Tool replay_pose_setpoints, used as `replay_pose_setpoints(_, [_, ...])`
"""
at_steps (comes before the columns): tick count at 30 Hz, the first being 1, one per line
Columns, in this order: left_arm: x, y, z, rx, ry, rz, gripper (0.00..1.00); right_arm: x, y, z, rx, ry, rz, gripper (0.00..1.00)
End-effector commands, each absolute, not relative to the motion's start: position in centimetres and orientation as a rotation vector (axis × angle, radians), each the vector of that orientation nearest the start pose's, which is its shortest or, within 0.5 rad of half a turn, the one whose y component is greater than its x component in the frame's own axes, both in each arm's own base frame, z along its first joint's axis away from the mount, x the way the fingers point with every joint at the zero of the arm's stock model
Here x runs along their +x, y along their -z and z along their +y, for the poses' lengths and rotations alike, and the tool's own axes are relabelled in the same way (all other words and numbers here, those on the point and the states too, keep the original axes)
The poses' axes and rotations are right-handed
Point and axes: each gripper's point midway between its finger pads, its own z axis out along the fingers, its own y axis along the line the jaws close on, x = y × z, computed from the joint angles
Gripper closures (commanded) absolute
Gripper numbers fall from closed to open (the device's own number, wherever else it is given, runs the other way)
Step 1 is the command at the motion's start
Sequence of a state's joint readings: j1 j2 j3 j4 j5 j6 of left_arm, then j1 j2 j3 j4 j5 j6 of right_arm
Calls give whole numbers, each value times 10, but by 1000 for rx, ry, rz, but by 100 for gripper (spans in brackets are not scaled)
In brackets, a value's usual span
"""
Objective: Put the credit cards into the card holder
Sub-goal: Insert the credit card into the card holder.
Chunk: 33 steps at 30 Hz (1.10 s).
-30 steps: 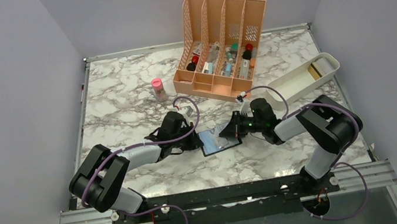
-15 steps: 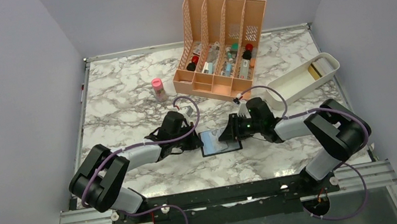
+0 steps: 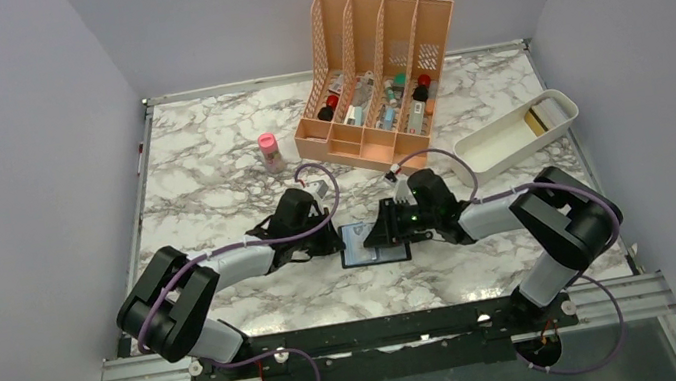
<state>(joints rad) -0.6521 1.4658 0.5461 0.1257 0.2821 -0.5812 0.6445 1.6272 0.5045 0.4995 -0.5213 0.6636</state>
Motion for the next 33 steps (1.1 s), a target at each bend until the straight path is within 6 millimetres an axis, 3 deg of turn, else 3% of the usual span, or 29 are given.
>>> replay_pose_setpoints(1, [208,-21,-256,242,900,2561,100,204,-22,299,-323,-1236,2444,61])
replay_pose_setpoints(6, [209,-26,-262,249,945,2550,99,204,-20,299,-325,-1227,2447,60])
replay_pose_setpoints(12, [209,-33,-266,247,976,2533,97,203,-16,301,-310,-1259,2428,83])
replay_pose_setpoints(17, [210,-33,-258,212,922,2552,94,199,-27,305,-295,-1342,2372,99])
replay_pose_setpoints(22, [203,-41,-253,129,976,2538,87,191,-44,312,-306,-1474,2299,99])
replay_pose_setpoints(27, [202,-56,-249,45,1094,2476,87,185,-57,318,-321,-1579,2246,99])
replay_pose_setpoints(33, [211,-54,-235,34,998,2484,88,178,-64,321,-353,-1662,2208,99])
